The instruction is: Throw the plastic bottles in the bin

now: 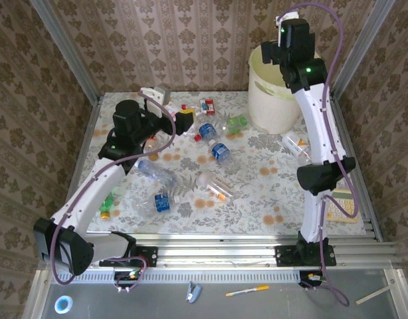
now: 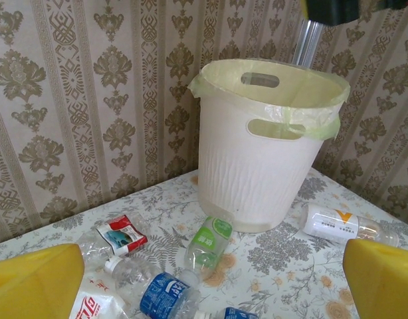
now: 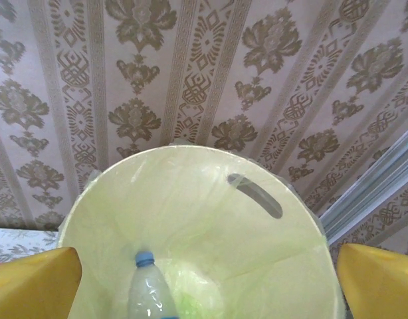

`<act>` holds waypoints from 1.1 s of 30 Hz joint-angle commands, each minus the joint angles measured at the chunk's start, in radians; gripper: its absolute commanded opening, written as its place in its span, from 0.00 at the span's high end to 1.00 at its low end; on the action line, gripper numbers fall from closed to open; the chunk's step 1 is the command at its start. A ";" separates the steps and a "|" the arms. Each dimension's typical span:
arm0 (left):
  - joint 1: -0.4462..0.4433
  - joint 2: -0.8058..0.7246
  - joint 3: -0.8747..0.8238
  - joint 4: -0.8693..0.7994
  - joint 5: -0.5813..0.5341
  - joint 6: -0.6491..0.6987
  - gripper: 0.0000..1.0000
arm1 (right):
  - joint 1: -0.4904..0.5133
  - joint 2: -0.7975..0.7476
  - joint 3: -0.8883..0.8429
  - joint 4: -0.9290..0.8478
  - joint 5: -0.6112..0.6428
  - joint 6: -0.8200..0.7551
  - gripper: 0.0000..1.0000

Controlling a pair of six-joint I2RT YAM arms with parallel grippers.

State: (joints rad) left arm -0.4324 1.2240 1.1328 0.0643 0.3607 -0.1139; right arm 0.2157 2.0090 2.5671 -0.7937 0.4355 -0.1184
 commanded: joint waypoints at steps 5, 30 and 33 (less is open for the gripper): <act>-0.008 -0.058 -0.001 0.000 -0.012 0.000 0.00 | 0.053 -0.197 -0.133 -0.174 -0.160 0.105 0.00; -0.008 -0.110 -0.017 -0.015 0.009 0.018 0.00 | 0.039 -0.517 -1.206 -0.212 -0.253 0.035 0.00; -0.009 -0.118 -0.020 -0.019 0.009 0.023 0.00 | 0.005 -0.459 -1.209 -0.215 -0.193 0.003 0.00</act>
State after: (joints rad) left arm -0.4324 1.1362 1.1255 0.0509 0.3553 -0.1123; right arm 0.2493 1.5101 1.3674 -0.9733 0.1383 -0.0586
